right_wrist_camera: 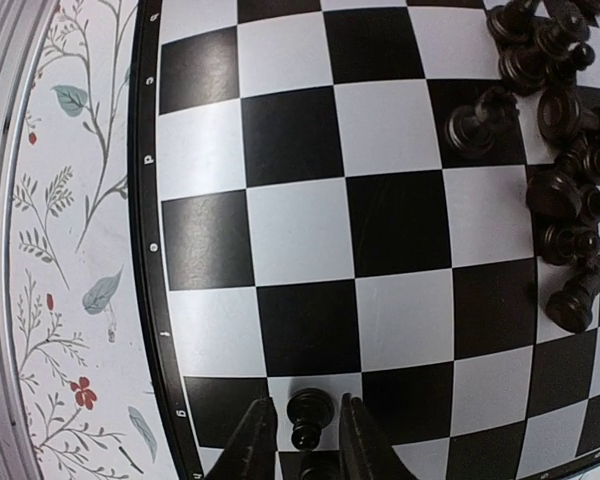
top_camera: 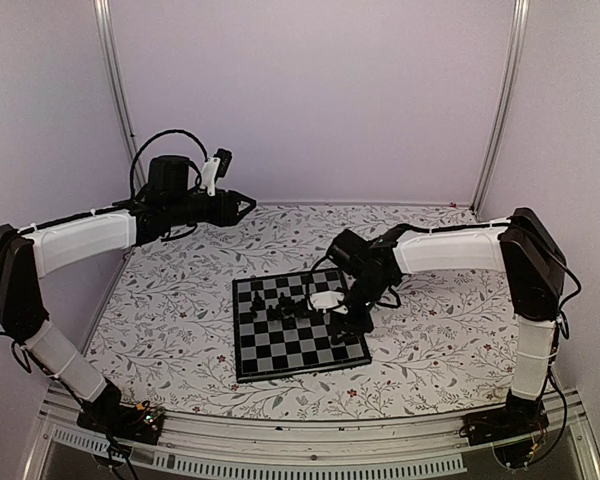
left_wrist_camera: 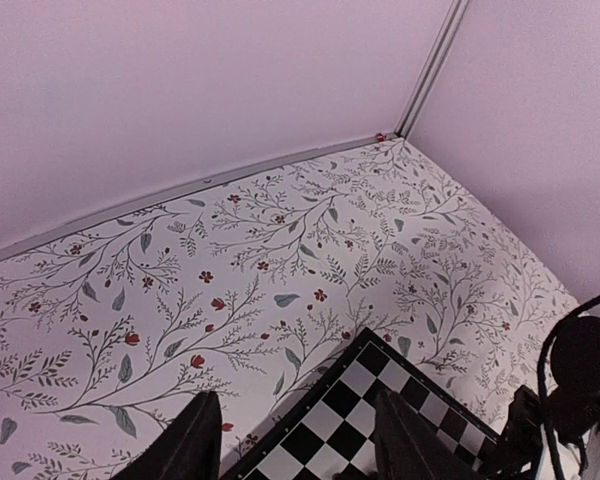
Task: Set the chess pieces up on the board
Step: Place the chess piece on the chessboard, then pick up the chess piece from the chessboard.
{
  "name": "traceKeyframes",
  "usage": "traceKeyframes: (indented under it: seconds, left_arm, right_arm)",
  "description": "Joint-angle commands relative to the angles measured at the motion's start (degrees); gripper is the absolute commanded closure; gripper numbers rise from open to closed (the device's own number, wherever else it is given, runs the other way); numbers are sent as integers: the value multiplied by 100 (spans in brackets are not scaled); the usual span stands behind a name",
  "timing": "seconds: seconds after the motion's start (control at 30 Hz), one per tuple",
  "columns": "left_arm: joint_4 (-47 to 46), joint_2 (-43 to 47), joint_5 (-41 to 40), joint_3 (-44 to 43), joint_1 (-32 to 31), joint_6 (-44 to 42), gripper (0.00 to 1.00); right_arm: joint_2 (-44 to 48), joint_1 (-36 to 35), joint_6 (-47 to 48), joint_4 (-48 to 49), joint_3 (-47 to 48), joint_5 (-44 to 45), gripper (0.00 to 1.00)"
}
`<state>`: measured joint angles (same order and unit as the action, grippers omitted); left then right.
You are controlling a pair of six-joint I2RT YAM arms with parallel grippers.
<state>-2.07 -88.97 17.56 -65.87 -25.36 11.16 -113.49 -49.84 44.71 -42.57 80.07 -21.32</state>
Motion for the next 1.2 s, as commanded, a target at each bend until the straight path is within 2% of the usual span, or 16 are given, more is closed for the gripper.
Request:
traceKeyframes:
  seconds: [0.0, 0.17, 0.37, 0.6, 0.83, 1.17]
  left_arm:
    - [32, -50, 20, -172, 45, -45, 47]
    - [38, -35, 32, -172, 57, -41, 47]
    - [39, -4, 30, -166, 50, -35, 47]
    - [41, 37, 31, -168, 58, -35, 46]
    - [71, 42, 43, -190, 53, -25, 46]
    - [114, 47, 16, -208, 55, -44, 46]
  right_arm:
    - [102, -9, 6, -308, 464, -284, 71]
    - [-8, 102, -180, -447, 1241, -552, 69]
    - [-510, 267, -641, -121, 1808, -59, 70]
    - [-912, 307, -620, -42, 2100, -233, 70]
    - [-1166, 101, -431, -205, 2294, -459, 63]
    - [-1561, -84, -370, -374, 2632, -472, 61]
